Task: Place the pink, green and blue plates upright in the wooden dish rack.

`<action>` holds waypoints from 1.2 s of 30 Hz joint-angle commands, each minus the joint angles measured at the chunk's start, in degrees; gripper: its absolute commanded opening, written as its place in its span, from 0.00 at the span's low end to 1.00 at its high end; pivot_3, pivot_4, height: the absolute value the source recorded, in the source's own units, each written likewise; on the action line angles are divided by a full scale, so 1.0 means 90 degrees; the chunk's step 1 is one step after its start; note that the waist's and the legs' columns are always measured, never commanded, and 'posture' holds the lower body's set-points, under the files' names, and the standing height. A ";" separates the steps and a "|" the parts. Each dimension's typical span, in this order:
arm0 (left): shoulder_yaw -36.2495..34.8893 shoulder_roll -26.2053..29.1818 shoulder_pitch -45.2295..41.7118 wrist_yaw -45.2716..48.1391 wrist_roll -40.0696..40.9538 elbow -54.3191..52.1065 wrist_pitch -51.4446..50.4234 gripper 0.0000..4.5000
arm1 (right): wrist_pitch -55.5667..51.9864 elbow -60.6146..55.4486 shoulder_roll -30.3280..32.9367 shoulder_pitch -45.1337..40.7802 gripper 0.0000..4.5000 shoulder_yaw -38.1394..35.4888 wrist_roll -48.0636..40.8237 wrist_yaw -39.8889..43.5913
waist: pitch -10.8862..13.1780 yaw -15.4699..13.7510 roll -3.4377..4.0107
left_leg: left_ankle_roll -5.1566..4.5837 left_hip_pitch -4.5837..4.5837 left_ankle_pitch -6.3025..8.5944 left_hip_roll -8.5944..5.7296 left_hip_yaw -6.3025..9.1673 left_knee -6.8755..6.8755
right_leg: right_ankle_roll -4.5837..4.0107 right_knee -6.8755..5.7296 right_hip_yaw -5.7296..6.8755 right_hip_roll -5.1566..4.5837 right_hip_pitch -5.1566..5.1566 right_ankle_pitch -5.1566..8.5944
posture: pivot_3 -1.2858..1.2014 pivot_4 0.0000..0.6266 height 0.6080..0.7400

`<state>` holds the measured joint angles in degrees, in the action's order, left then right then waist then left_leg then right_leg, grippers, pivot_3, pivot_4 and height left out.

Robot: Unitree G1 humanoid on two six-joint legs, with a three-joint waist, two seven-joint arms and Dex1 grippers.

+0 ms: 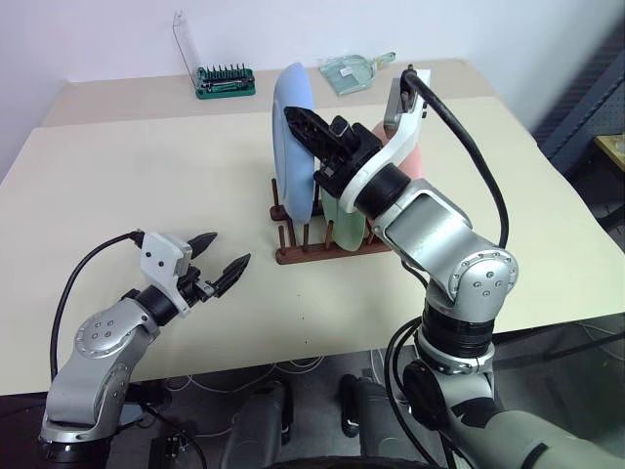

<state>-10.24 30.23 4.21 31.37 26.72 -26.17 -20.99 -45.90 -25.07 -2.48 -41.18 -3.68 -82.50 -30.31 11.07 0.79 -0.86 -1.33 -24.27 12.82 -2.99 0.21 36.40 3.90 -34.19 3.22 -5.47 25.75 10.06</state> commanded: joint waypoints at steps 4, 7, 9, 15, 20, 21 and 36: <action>-0.0038 0.0015 -0.0004 -0.0011 -0.0033 -0.0279 0.0052 0.86 | 0.0231 -0.0143 0.0017 -0.0081 0.00 0.0136 -0.0484 -0.0313 | 0.0000 0.0000 0.0000 | 0.0000 0.0000 0.0000 0.0000 0.0000 0.0000 | 0.0000 0.0000 0.0000 -0.0001 0.0000 0.0000 | 0.52 0.24 1.00; -0.0037 0.0023 -0.0004 -0.0011 -0.0044 -0.0283 0.0053 0.86 | 0.0281 -0.0129 0.0055 -0.0072 0.00 0.0193 -0.0618 -0.0442 | 0.0000 0.0001 0.0000 | 0.0000 0.0000 0.0000 0.0001 0.0000 0.0000 | -0.0001 0.0000 0.0000 -0.0001 0.0000 0.0000 | 0.52 0.24 1.00; -0.0039 0.0023 -0.0006 -0.0009 -0.0046 -0.0282 0.0056 0.86 | 0.0327 -0.0089 0.0061 -0.0035 0.00 0.0223 -0.0714 -0.0559 | 0.0000 0.0000 0.0000 | 0.0000 0.0000 0.0000 0.0001 0.0000 0.0000 | -0.0001 0.0001 0.0000 -0.0001 0.0000 0.0000 | 0.52 0.24 1.00; -0.0028 0.0003 -0.0004 -0.0017 -0.0065 -0.0279 0.0068 0.86 | 0.0478 0.0121 0.0103 0.0074 0.00 0.0261 -0.0906 -0.0868 | 0.0000 0.0000 0.0000 | 0.0000 0.0000 0.0000 0.0001 0.0000 0.0000 | -0.0001 0.0001 -0.0001 -0.0002 0.0000 0.0001 | 0.52 0.24 1.00; -0.0014 -0.0017 0.0009 -0.0033 -0.0092 -0.0283 0.0092 0.86 | 0.0530 0.0217 0.0172 0.0081 0.00 0.0290 -0.1011 -0.0944 | 0.0000 0.0000 0.0001 | 0.0000 0.0000 0.0000 0.0001 0.0000 -0.0001 | -0.0001 0.0002 -0.0001 -0.0002 0.0000 0.0001 | 0.52 0.24 1.00; -0.0013 -0.0021 0.0013 -0.0033 -0.0092 -0.0284 0.0095 0.87 | 0.0538 0.0225 0.0187 0.0079 0.08 0.0296 -0.1023 -0.0944 | 0.0000 0.0000 0.0001 | 0.0000 -0.0001 0.0000 0.0002 0.0000 -0.0002 | -0.0001 0.0002 -0.0001 -0.0002 0.0000 0.0001 | 0.52 0.24 1.00; -0.0001 -0.0080 0.0041 0.0014 -0.0131 -0.0296 0.0112 0.87 | 0.0543 0.0320 0.0635 -0.0216 0.98 0.0313 -0.0813 -0.0370 | 0.0001 -0.0002 0.0001 | 0.0000 -0.0002 0.0000 0.0002 0.0000 -0.0001 | 0.0000 0.0006 0.0000 -0.0003 0.0000 0.0002 | 0.52 0.24 1.00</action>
<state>-9.93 29.65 4.43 31.39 25.54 -27.04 -20.94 -41.09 -20.98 2.85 -41.13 -0.60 -90.12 -35.76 11.08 0.77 -0.85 -1.33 -24.29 12.82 -2.97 0.21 36.39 3.90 -34.13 3.22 -5.49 25.75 10.08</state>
